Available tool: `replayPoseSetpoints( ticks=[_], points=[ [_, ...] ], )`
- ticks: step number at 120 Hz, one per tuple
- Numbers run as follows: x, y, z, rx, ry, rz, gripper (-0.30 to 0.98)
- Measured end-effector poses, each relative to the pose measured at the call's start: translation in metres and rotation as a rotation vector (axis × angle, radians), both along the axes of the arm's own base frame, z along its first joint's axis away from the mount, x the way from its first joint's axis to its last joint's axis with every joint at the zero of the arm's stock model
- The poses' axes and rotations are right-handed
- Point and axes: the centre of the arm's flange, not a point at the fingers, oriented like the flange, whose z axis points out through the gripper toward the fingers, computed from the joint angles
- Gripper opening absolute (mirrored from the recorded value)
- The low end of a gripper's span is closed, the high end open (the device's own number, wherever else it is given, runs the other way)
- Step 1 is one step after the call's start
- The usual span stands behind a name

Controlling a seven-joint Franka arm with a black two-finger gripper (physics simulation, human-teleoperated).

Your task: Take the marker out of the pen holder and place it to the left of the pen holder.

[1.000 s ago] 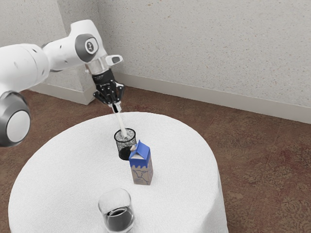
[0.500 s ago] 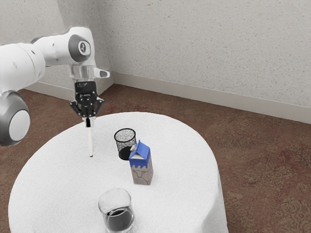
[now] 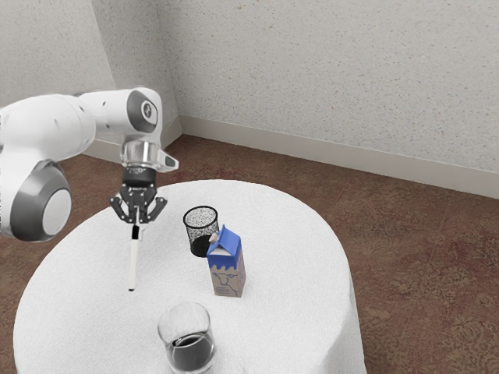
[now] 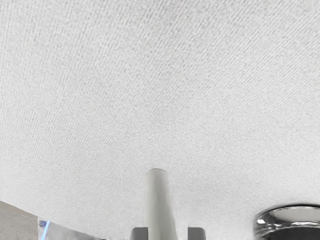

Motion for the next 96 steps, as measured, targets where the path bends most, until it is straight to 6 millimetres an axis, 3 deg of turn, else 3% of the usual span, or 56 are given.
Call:
replayPoseSetpoints(
  ticks=[20, 47, 65, 73, 79, 85, 90, 96],
  points=[
    [-0.003, 0.002, -0.010, 0.008, 0.041, 0.030, -0.09],
    [-0.007, 0.009, -0.012, -0.002, 0.070, 0.082, 0.37],
    [-0.008, 0.010, -0.011, 0.003, 0.077, 0.098, 0.53],
    [-0.006, 0.006, 0.001, 0.005, 0.053, 0.094, 0.57],
    [0.002, -0.022, 0.041, 0.005, -0.028, 0.030, 0.60],
    [0.003, -0.064, 0.112, 0.029, -0.171, -0.077, 0.62],
    [-0.015, -0.087, 0.170, 0.065, -0.293, -0.146, 0.63],
    [-0.039, -0.099, 0.219, 0.111, -0.413, -0.197, 0.64]
  ],
)
